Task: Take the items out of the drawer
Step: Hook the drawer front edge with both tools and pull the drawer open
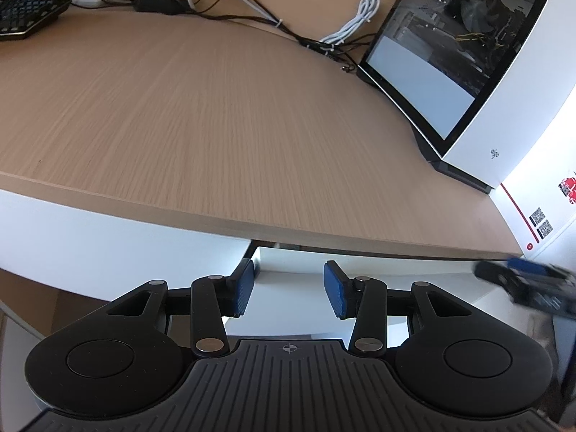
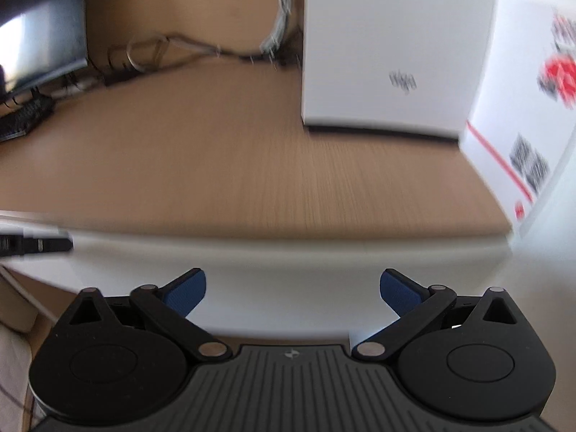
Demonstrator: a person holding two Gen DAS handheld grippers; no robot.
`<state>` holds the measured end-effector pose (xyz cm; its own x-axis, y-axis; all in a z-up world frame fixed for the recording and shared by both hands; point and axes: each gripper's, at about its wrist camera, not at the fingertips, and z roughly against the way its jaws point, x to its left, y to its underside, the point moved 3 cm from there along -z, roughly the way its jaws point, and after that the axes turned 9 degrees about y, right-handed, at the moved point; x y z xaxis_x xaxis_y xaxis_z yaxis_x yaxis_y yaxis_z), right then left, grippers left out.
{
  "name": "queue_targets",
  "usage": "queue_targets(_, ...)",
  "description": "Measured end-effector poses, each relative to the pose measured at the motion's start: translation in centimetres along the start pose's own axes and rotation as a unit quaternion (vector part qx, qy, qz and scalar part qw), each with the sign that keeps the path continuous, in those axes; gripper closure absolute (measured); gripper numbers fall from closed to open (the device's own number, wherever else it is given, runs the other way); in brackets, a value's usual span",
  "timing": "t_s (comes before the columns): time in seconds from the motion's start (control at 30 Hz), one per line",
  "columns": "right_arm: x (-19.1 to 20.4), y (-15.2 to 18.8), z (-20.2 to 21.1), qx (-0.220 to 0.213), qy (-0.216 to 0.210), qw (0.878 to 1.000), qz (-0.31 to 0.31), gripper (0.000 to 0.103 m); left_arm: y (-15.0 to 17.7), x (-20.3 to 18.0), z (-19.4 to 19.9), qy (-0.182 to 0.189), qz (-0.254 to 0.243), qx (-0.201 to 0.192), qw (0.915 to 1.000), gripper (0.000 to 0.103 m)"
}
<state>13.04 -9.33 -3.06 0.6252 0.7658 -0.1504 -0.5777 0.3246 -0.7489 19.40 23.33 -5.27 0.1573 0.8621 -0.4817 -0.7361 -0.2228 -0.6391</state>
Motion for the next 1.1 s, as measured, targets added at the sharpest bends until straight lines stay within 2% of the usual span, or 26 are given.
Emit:
queue_targets(0.03, 0.4, -0.5, -0.7, 0.003, -0.005, 1.000, 0.007, 0.025, 0.0, 0.0, 0.0, 0.000, 0.001, 0.000, 1.0000, 0.058)
queue_targets(0.1, 1.0, -1.0, -2.0, 0.023, -0.019, 0.999, 0.013, 0.058, 0.0, -0.1, 0.1, -0.001, 0.003, 0.001, 1.0000, 0.058)
queue_targets(0.13, 1.3, -1.1, -2.6, 0.035, -0.023, 0.999, 0.014, 0.060, 0.0, -0.1, 0.1, -0.001, 0.003, 0.001, 1.0000, 0.058)
queue_targets(0.17, 1.6, -1.0, -2.9, 0.045, -0.024, 0.999, 0.009, 0.059, 0.0, -0.1, 0.1, -0.001, 0.003, 0.002, 1.0000, 0.058)
queue_targets(0.3, 2.3, -0.5, -2.5, 0.036, -0.013, 0.999, 0.013, 0.059, 0.0, -0.1, 0.1, -0.001, 0.004, 0.002, 1.0000, 0.058)
queue_targets(0.43, 2.3, -0.6, -2.3, 0.056, -0.015, 0.998, 0.015, 0.059, 0.2, -0.1, 0.1, -0.001, 0.005, 0.001, 1.0000, 0.058)
queue_targets(0.73, 2.2, -0.1, -2.0, 0.055, -0.014, 0.998, 0.017, 0.059, 0.5, -0.4, 0.4, -0.006, 0.002, 0.006, 1.0000, 0.058)
queue_targets(0.87, 2.1, -0.7, -2.1, 0.080, -0.018, 0.997, 0.014, 0.058, 0.7, -0.6, 0.6, -0.008, -0.002, 0.011, 0.9999, 0.058)
queue_targets(1.03, 1.7, -1.6, -2.8, 0.113, -0.015, 0.994, -0.005, 0.055, 0.7, -0.7, 0.7, -0.011, -0.003, 0.013, 0.9999, 0.058)
queue_targets(1.1, 1.7, -1.7, -3.2, 0.115, -0.006, 0.993, -0.003, 0.048, 0.7, -0.7, 0.7, -0.011, -0.002, 0.012, 0.9999, 0.058)
